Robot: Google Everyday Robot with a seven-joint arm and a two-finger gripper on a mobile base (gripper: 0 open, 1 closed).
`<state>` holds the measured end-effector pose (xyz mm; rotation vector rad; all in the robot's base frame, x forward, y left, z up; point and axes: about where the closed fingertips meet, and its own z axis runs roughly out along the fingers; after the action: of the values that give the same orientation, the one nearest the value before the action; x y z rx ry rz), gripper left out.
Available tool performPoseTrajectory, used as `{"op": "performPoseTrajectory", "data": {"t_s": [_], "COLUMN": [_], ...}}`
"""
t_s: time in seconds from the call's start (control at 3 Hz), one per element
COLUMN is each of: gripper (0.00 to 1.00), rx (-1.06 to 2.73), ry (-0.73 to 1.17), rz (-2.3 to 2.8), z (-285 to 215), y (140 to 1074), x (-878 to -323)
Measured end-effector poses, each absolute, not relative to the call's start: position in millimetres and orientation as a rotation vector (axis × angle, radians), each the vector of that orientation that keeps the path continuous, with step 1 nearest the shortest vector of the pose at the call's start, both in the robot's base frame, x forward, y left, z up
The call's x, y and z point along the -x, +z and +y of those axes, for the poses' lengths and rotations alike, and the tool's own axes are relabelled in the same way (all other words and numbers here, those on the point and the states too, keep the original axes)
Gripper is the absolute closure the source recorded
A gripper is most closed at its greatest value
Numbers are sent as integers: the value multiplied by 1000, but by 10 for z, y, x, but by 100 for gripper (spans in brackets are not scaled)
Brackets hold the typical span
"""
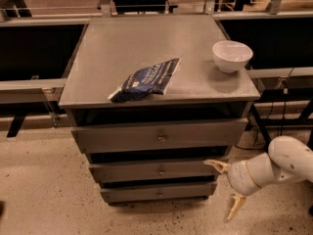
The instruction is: Open middle drawer
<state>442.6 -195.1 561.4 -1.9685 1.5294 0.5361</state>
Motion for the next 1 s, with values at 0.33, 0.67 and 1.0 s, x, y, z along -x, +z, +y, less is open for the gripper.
{"op": "performPoseTrajectory", "data": {"t_s": [0.33,0.67,1.0], "gripper": [0,0,0], "rx": [2080,2080,2060], "ry": [461,461,363], "rz": [1437,1437,1502], "z": [-1998,-1997,-1861], "y": [5164,5163,5022], "x": [-4465,-4465,-4683]}}
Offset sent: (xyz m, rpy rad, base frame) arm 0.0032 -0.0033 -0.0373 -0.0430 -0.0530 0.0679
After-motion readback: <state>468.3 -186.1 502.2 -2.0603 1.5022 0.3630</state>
